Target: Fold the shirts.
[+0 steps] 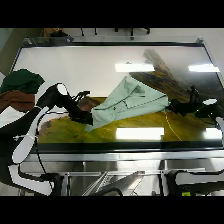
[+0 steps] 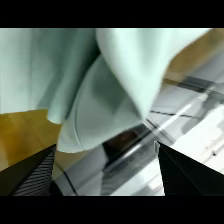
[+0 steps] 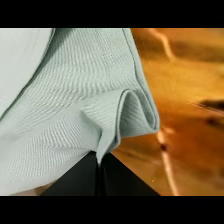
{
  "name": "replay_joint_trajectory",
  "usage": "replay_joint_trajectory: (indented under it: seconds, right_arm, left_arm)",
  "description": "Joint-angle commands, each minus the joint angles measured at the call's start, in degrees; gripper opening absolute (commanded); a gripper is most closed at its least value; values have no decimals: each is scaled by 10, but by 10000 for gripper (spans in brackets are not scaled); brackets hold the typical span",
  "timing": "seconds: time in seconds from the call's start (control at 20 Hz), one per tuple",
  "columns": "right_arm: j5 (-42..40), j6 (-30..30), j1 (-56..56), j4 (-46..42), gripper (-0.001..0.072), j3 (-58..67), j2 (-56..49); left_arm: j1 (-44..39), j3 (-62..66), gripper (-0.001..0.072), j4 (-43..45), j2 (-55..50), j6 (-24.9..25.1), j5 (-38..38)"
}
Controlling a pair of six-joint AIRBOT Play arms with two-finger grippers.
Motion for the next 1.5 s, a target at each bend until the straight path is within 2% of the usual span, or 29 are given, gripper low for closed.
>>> replay_joint_trajectory:
  seconds: [0.0,0.05,0.35,0.4,0.45,0.6,0.75,0.85,0.95,1.05,1.1,1.2,1.35,1.45]
  right_arm:
    - [6,-4,0,3,25,1,-2]
    - [11,-4,0,6,25,1,-2]
    - [30,-4,0,17,25,1,-2]
    - [33,-4,0,20,25,1,-2]
    - [39,-4,0,26,25,1,-1]
    - [74,-22,0,55,25,1,5]
    - [139,-45,-11,156,25,21,43]
    - [231,-99,-40,341,25,84,79]
    - [290,-122,-76,539,25,176,109]
    - [303,-123,-104,650,25,275,136]
    - [299,-124,-114,671,25,319,150]
    - [278,-124,-125,674,25,393,181]
    - [244,-124,-127,645,25,442,223]
    - [240,-120,-125,581,25,442,241]
  left_arm:
    - [-41,0,635,51,0,-19,52]
    - [-54,0,587,52,-1,-19,61]
    - [-71,-18,581,64,-35,-28,65]
    - [-71,-18,329,64,-39,-28,65]
    - [-71,-17,12,64,-39,-26,64]
    - [-70,13,19,30,-34,-17,31]
    - [-45,76,18,-46,13,-6,2]
    - [0,137,18,-129,67,-7,-14]
    - [71,198,18,-261,126,-17,-9]
    - [151,246,18,-417,183,-38,5]
    - [191,265,19,-486,211,-38,11]
    - [259,296,19,-557,263,-38,18]
    - [345,308,20,-568,340,-37,45]
    - [383,307,20,-560,379,-37,50]
